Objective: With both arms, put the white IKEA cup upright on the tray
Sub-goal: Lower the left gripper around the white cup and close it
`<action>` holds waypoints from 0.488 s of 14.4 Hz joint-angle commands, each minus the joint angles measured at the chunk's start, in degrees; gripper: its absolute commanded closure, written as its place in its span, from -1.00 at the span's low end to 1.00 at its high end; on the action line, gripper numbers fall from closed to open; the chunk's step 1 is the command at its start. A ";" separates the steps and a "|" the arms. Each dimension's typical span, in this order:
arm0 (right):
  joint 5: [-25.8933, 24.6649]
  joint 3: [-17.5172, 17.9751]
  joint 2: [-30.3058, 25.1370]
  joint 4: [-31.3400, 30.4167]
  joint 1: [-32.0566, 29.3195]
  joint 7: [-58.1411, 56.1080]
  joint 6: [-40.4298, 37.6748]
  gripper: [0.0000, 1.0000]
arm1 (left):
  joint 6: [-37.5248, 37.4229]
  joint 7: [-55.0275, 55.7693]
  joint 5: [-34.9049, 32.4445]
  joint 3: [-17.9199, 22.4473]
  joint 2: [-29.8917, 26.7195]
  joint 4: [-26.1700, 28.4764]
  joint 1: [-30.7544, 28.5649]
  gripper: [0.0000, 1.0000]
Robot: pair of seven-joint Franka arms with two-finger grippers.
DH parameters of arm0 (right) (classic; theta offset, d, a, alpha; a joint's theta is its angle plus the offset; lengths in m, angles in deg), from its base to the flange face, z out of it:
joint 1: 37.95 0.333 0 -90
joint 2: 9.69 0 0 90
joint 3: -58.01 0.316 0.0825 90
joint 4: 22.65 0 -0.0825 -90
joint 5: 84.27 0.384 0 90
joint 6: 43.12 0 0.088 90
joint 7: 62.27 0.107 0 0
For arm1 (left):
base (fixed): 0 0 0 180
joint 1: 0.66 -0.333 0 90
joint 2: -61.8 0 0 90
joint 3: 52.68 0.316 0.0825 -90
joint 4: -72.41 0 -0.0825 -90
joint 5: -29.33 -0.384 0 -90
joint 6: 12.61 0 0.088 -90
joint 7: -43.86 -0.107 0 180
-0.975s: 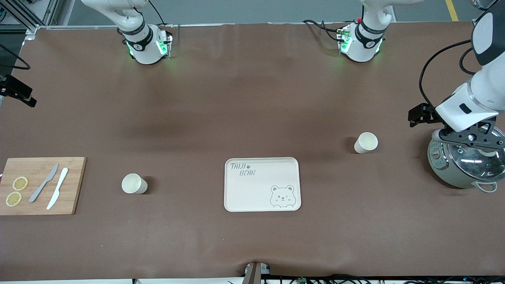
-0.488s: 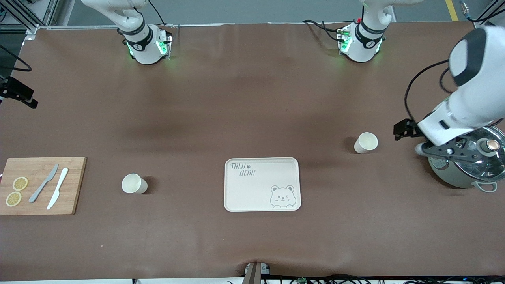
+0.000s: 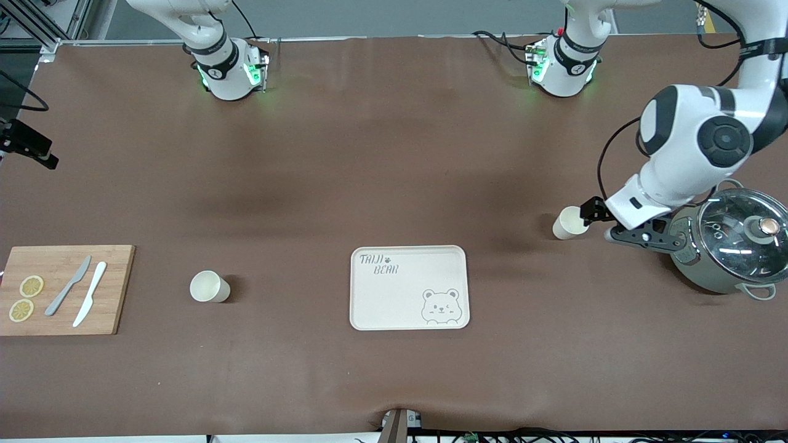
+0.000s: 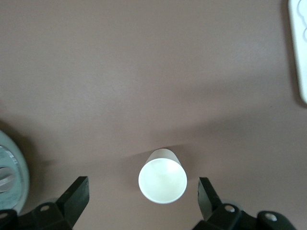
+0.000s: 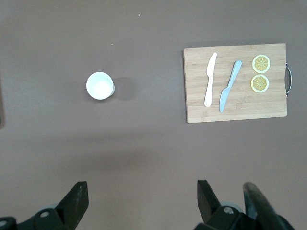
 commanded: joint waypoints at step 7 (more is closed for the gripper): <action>0.67 0.60 0.78 1.36 -0.77 0.77 -0.28 -1.00 | 23.75 -7.44 -0.07 0.02 -1.56 19.87 -6.46 -1.00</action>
